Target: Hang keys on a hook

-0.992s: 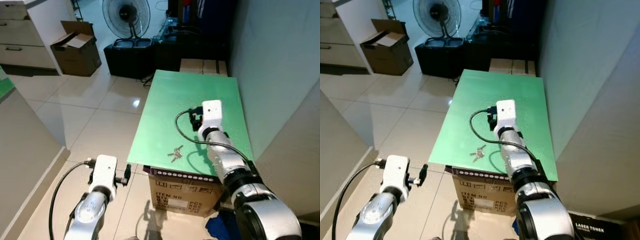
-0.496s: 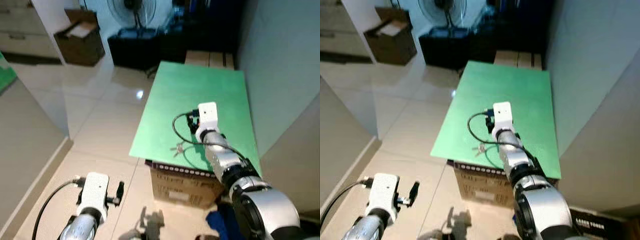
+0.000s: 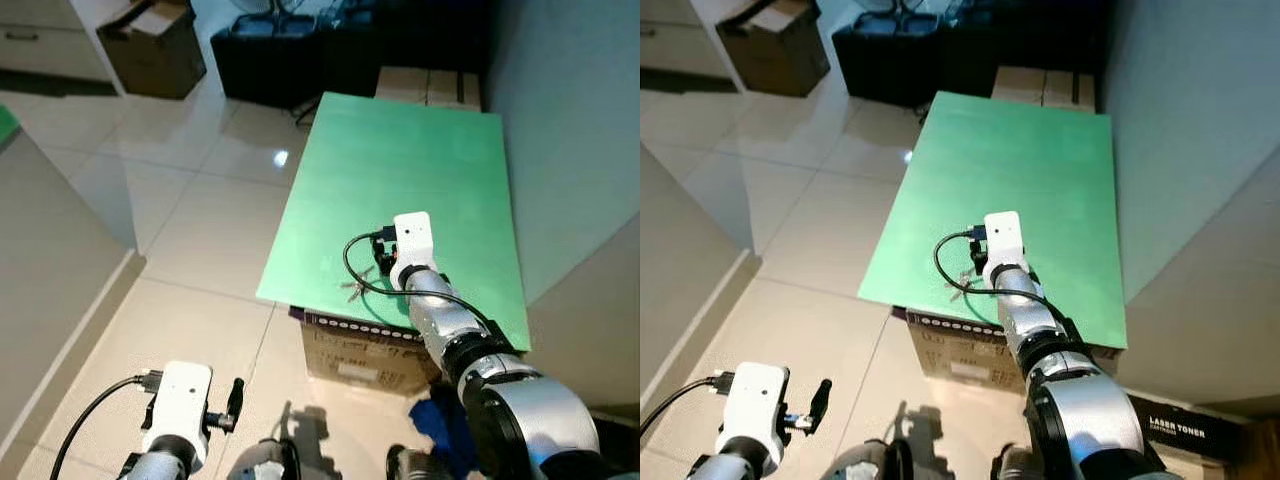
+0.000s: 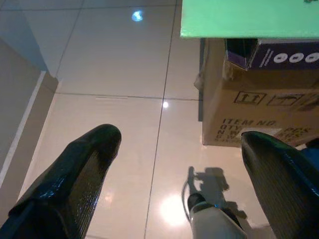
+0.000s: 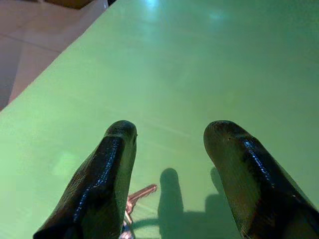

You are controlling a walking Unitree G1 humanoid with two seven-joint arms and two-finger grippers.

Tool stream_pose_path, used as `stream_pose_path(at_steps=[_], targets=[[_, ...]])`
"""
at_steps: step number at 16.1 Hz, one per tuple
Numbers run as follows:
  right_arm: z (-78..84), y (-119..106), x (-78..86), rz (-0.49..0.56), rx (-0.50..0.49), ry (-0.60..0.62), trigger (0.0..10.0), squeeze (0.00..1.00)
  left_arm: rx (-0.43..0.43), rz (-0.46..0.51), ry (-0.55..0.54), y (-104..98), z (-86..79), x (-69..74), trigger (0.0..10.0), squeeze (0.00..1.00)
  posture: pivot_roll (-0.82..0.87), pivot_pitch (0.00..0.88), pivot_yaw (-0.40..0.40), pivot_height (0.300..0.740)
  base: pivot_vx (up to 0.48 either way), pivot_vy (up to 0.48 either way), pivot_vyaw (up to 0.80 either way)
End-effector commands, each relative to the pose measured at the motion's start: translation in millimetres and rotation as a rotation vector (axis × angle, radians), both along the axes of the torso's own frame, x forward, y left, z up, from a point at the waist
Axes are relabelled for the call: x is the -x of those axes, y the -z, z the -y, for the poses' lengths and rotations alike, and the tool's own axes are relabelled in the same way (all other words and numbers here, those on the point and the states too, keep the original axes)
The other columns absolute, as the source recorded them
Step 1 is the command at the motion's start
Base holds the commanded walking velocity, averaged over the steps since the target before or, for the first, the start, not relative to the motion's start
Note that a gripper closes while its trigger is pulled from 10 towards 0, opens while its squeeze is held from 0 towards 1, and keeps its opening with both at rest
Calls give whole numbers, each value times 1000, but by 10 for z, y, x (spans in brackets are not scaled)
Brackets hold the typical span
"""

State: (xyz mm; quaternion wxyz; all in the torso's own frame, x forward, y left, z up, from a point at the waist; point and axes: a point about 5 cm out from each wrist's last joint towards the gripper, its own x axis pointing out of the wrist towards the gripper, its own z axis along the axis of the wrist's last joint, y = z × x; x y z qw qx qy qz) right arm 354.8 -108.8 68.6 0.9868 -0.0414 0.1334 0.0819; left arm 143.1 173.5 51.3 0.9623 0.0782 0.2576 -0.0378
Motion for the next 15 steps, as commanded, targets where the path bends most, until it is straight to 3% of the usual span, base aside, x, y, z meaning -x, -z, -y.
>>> stream_pose_path(at_steps=[1,7,14,15], targets=[[-41,-32,-18,11,-1,-16,10000,0,-7,-12,-1,-24,2,53,10000,0,102,225,61,740,0,0,0],[-120,17,22,-7,-6,-58,10000,0,-3,-67,-25,-84,33,329,10000,0,131,315,39,740,0,0,0],[-86,134,95,-49,5,-62,10000,0,12,-105,-39,-148,133,493,10000,0,148,429,26,740,0,0,0],[-56,139,98,-47,5,-56,0,0,15,-111,-39,-149,155,513,10000,0,151,448,26,740,0,0,0]])
